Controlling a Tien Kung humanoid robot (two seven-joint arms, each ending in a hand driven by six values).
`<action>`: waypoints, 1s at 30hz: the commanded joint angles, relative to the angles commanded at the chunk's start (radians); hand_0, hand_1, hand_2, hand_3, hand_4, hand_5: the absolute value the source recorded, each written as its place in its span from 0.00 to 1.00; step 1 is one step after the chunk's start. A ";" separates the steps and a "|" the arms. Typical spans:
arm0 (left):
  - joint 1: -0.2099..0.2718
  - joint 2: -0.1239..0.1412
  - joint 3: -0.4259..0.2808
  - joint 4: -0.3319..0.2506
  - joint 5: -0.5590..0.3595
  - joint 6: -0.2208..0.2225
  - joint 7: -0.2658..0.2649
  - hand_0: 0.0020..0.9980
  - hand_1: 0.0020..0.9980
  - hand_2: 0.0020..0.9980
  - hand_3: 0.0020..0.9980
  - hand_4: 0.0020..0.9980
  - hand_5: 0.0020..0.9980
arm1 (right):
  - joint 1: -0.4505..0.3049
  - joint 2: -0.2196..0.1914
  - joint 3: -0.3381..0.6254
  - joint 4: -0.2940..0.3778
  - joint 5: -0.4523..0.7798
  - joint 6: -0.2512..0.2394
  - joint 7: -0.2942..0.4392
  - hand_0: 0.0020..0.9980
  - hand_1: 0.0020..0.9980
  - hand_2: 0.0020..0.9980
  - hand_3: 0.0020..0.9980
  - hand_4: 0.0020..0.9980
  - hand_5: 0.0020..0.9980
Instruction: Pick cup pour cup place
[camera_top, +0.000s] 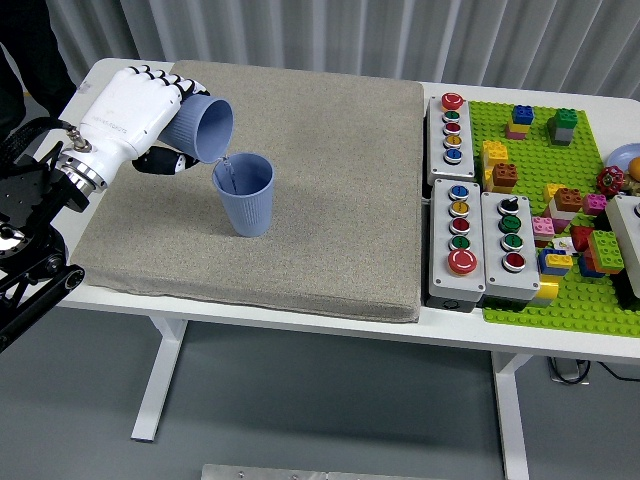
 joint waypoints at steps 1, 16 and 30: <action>-0.001 0.002 0.005 0.000 0.000 0.000 0.001 0.60 0.56 0.63 0.58 0.74 0.16 | 0.000 0.000 0.000 0.000 0.000 0.000 0.000 0.72 0.68 0.73 0.69 0.32 0.30; -0.018 0.010 0.030 -0.002 0.000 0.009 0.007 0.60 0.56 0.62 0.59 0.74 0.15 | 0.002 0.000 0.003 0.000 -0.001 -0.001 0.000 0.72 0.68 0.72 0.69 0.32 0.30; -0.012 0.012 0.026 -0.010 0.000 0.020 0.013 0.60 0.56 0.62 0.59 0.74 0.15 | -0.001 0.000 0.004 0.000 -0.003 -0.001 -0.001 0.72 0.68 0.72 0.69 0.32 0.30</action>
